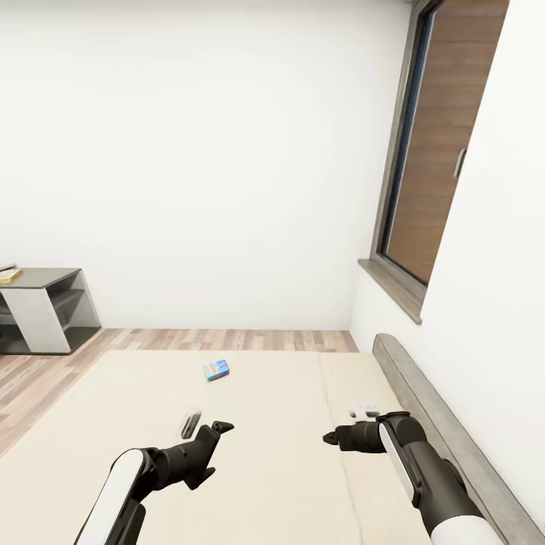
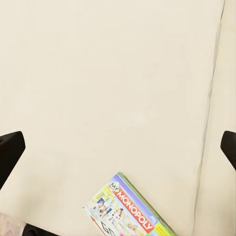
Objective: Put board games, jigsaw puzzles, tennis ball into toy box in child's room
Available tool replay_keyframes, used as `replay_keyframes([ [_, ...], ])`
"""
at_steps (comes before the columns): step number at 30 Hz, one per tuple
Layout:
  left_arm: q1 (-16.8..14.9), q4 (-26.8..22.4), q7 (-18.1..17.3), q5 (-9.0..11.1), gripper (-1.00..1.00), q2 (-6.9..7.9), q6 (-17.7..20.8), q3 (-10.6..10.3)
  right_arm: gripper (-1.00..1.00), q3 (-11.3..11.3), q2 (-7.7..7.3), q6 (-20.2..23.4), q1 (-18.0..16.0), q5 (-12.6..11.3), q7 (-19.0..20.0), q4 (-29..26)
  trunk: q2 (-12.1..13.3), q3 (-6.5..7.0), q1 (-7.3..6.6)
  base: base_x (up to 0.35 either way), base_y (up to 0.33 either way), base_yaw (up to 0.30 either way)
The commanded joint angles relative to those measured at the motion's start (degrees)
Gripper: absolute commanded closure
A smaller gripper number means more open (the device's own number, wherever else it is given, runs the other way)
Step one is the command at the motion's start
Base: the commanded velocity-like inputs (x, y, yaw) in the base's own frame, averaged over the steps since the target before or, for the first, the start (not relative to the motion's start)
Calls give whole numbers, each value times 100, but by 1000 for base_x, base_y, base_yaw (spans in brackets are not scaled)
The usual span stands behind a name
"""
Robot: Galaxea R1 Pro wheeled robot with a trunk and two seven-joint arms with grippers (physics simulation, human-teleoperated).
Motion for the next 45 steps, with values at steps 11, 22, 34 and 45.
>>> replay_keyframes([
  [11,-3,-5,59,60,-100,-6,15,20,-100,8,-6,20,-2,7,12,-3,-4,-3,2,-4,-9,0],
  [22,-3,-5,59,60,-100,-6,15,23,-100,8,-7,21,-2,7,12,-4,-4,-3,2,-1,-2,0],
  [34,-3,-5,59,60,-100,-6,15,21,-100,8,-5,25,-2,7,12,-3,-4,-3,2,0,0,0],
  [45,-3,-5,59,60,-100,-6,15,22,-100,8,-4,27,-2,6,19,-6,-4,-3,2,0,0,0],
])
